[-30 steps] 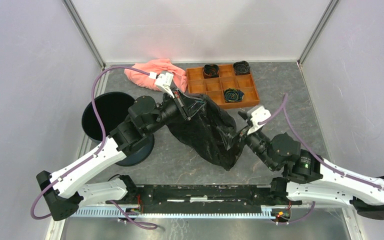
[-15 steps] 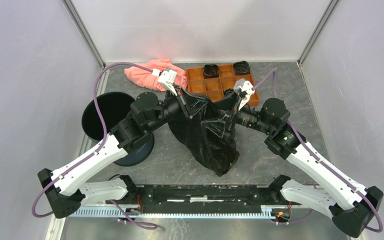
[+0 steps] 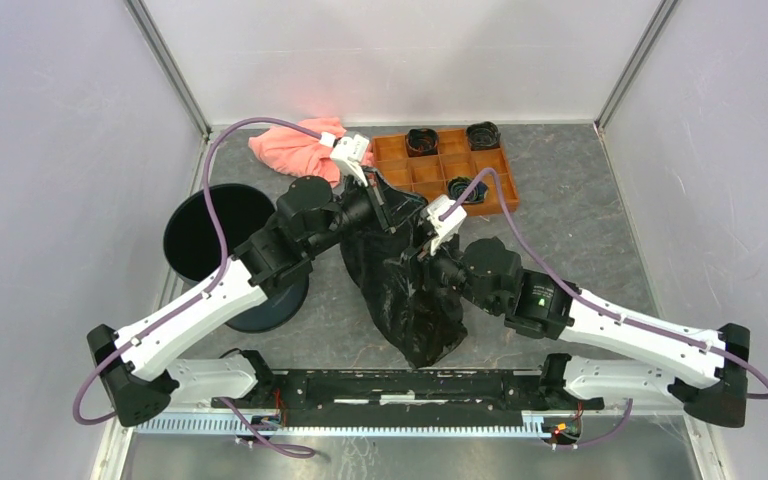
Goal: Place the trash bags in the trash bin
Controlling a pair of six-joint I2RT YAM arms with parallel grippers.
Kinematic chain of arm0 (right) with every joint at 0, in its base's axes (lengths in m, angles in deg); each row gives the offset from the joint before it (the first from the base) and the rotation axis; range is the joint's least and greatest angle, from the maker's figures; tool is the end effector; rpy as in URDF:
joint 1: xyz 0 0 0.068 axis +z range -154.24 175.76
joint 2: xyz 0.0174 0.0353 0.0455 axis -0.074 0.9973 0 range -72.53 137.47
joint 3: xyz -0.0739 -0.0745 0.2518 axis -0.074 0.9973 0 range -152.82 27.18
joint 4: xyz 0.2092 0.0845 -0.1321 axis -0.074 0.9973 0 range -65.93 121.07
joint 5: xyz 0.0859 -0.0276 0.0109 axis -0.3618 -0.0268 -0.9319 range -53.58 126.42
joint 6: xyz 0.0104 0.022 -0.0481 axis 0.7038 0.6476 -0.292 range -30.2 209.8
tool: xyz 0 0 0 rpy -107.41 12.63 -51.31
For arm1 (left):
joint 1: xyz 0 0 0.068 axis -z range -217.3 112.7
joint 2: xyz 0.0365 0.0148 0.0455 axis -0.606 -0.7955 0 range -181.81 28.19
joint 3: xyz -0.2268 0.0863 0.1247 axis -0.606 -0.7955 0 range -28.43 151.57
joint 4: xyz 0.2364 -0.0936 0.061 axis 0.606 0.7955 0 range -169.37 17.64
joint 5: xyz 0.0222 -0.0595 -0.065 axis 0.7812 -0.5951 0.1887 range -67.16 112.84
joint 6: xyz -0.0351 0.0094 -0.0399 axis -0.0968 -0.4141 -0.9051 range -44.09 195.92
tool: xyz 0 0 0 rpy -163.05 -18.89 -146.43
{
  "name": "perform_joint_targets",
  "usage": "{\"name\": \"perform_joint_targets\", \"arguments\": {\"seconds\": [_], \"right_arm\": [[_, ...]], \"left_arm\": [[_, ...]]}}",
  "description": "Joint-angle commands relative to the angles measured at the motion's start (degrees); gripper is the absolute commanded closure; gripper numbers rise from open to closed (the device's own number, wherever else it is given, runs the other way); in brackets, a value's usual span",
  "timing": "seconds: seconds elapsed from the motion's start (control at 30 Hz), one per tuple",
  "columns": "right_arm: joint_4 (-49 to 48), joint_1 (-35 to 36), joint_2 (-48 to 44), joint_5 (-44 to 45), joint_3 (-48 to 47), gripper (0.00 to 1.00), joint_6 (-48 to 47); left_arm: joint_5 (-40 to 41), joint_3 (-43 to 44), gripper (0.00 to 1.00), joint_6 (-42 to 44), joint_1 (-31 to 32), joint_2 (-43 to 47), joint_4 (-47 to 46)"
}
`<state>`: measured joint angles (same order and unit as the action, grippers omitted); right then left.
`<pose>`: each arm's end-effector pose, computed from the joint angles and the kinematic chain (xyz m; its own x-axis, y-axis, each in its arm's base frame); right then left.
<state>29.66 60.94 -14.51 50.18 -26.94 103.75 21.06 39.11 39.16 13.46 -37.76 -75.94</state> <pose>0.1066 0.2105 0.3628 -0.2561 0.0044 -0.9666 -0.7433 0.6384 0.1998 0.1670 -0.2061 0.4178 -0.4912 -0.3441 -0.8002 0.6239 0.5022 -0.5988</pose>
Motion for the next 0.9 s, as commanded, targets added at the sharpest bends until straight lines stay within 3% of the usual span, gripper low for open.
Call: {"name": "perform_joint_targets", "arguments": {"seconds": [0.0, 0.03, 0.07, 0.1, 0.17, 0.2, 0.3, 0.43, 0.53, 0.63, 0.73, 0.87], "right_arm": [[1.0, 1.2, -0.9, 23.0, 0.1, 0.49, -4.7], [-0.4, 1.3, -1.9, 24.2, 1.6, 0.71, -5.3], [-1.3, 1.3, -2.9, 25.7, 2.9, 0.85, -5.9], [-1.7, 1.3, -4.1, 28.1, 4.2, 0.95, -7.1], [-0.8, 1.3, -6.1, 34.5, 6.1, 1.00, -9.6], [-0.3, 1.3, -7.2, 38.4, 7.0, 1.00, -11.2], [0.8, 1.2, -11.0, 47.2, 9.6, 0.99, -14.9], [0.9, 1.2, -17.5, 47.4, 11.6, 0.99, -18.4], [1.0, 1.3, -21.2, 46.4, 12.6, 0.99, -17.9], [2.5, 1.2, -22.2, 45.3, 11.7, 0.99, -16.2], [4.4, 1.2, -21.7, 43.4, 10.0, 0.99, -15.7], [5.1, 1.3, -21.1, 42.8, 7.6, 0.99, -15.3]], "left_arm": [[0.4, 2.5, 0.98, 2.8, 0.2, 1.6, 0.9], [1.2, 2.7, 0.96, 3.3, 0.2, 2.0, 2.3], [2.4, 3.0, 0.88, 3.8, 0.2, 2.4, 4.6], [4.8, 3.5, 0.73, 4.6, 0.2, 3.0, 7.6], [10.6, 4.5, 0.41, 6.0, 0.2, 4.8, 14.9], [14.5, 4.8, 0.32, 6.8, 0.2, 6.0, 18.6], [29.0, 5.5, 0.19, 9.1, 0.2, 9.7, 31.8], [48.8, 7.0, 0.14, 6.2, 0.1, 12.9, 49.3], [55.2, 7.0, 0.11, 2.5, -0.8, 11.6, 58.5], [56.5, 4.5, 0.08, 1.0, -4.0, 8.4, 60.8], [52.6, 2.1, 0.09, 2.0, -7.9, 7.3, 58.4], [42.9, -2.0, 0.31, 6.7, -8.5, 9.6, 50.4]]}}
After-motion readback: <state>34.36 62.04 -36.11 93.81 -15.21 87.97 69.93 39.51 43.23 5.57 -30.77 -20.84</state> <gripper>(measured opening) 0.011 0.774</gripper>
